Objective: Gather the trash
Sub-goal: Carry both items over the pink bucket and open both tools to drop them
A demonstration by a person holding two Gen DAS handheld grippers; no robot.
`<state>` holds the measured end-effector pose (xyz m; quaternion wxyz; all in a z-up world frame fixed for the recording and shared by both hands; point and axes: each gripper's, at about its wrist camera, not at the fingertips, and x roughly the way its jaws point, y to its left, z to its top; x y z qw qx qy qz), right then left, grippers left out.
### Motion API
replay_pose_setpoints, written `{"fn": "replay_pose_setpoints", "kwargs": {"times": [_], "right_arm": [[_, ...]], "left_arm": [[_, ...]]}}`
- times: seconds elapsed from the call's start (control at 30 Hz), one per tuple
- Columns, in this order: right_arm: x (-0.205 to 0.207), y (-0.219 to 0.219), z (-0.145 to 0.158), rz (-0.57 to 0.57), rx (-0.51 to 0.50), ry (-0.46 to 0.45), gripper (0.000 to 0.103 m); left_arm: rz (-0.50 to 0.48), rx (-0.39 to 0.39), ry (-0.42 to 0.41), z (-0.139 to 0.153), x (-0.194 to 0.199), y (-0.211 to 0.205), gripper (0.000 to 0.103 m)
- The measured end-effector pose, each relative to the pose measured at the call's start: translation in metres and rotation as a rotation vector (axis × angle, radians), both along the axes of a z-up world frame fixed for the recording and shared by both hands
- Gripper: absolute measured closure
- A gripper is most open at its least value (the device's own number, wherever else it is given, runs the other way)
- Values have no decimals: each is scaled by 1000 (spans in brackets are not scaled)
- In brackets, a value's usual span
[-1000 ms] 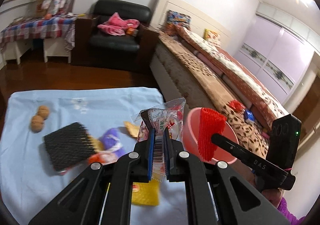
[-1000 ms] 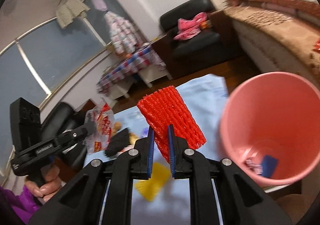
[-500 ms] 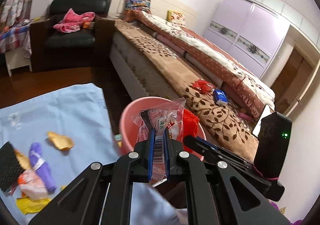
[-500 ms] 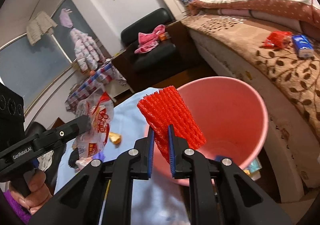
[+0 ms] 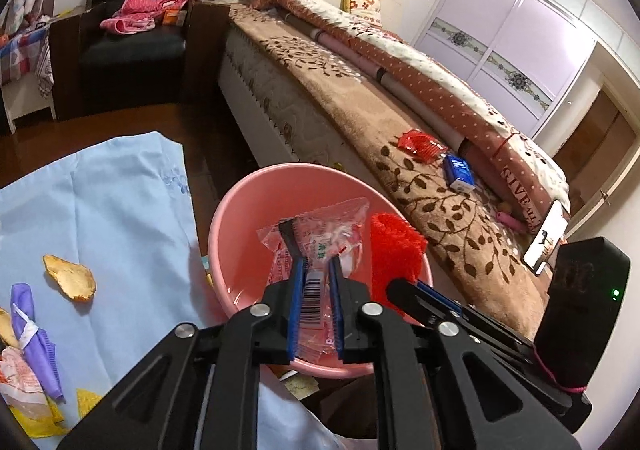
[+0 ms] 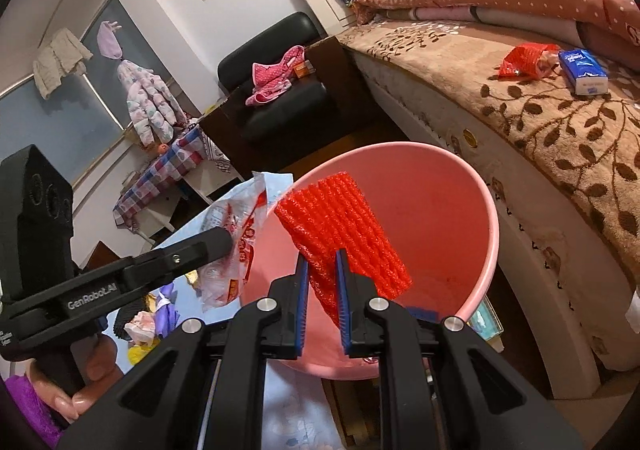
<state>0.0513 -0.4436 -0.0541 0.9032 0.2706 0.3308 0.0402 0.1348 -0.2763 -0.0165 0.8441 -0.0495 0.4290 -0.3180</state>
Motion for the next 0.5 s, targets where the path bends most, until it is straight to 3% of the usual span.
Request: {"fn": "replay_pose_setpoints", "kwargs": {"times": [0.13,0.3,0.5], "right_arm": [[1,1,-5,-12,-5,23,85],[5,3,-8,-15,-5,46,71],[3,15,-2,0,-36,39,70]], "left_arm": [[8,4,3,-3,4,2,65],[20,-3,-11,1,6,13,64],[61,12,-75,17,0,37,64]]}}
